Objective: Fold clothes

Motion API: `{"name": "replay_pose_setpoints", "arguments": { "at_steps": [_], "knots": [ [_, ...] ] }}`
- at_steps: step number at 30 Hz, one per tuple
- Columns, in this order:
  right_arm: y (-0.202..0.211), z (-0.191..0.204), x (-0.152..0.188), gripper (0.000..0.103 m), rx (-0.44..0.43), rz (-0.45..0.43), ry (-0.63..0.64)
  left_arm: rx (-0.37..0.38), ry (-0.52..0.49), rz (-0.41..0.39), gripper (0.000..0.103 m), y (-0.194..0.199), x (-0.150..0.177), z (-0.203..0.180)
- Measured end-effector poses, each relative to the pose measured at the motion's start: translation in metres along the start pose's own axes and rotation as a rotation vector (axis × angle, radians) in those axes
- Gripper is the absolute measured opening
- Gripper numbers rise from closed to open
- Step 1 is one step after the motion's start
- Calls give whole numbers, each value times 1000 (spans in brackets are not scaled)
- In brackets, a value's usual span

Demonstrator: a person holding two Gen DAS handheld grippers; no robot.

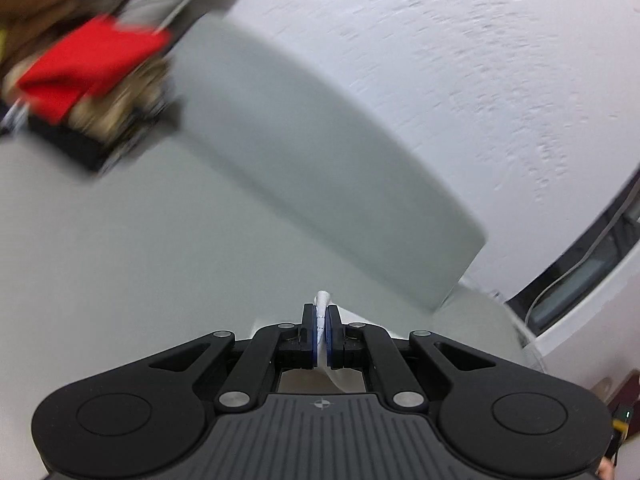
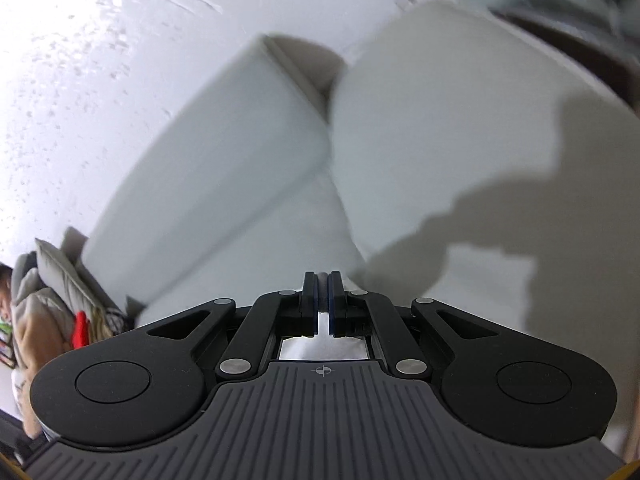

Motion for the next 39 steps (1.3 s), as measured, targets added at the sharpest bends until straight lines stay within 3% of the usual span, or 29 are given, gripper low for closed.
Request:
{"name": "replay_pose_setpoints", "arguments": {
  "at_steps": [6, 12, 18, 20, 22, 23, 25, 28, 30, 32, 35, 39],
  "knots": [
    [41, -32, 31, 4, 61, -1, 27, -128, -129, 67, 3, 17, 34, 15],
    [75, -43, 49, 4, 89, -26, 81, -181, -186, 53, 3, 69, 78, 13],
    [66, -71, 82, 4, 216, 52, 144, -302, -327, 184, 6, 36, 124, 47],
    [65, -70, 87, 9, 219, 78, 164, -337, -396, 197, 15, 34, 133, 48],
    [78, -61, 85, 36, 220, 75, 184, -357, -422, 164, 27, 45, 128, 45],
    [86, -54, 82, 41, 220, 71, 210, -368, -427, 138, 35, 54, 123, 42],
    [100, -37, 81, 46, 203, 74, 279, -388, -453, 55, 34, 76, 108, 33],
    [91, -5, 104, 52, 134, 222, 380, -313, -506, 1, 31, 80, 97, 7],
    [72, 12, 114, 52, 115, 288, 393, -213, -524, 60, 31, 58, 106, -11],
    [49, 24, 117, 52, 129, 311, 400, -149, -559, 133, 31, 31, 121, -26],
    [22, 26, 119, 57, 185, 339, 438, -113, -624, 208, 31, -7, 140, -44],
    [-8, 23, 125, 58, 268, 392, 491, -54, -698, 256, 27, -41, 160, -57]
  ]
}}
Point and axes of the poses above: each gripper's, at about its wrist camera, not at the fingertips, and y roughly against the way its jaws point, z to its left, x to its underside, the point moved 9 cm from there along -y, roughly the way its jaws point, and after that the axes turned 10 degrees about -z, right-handed, at the moved point
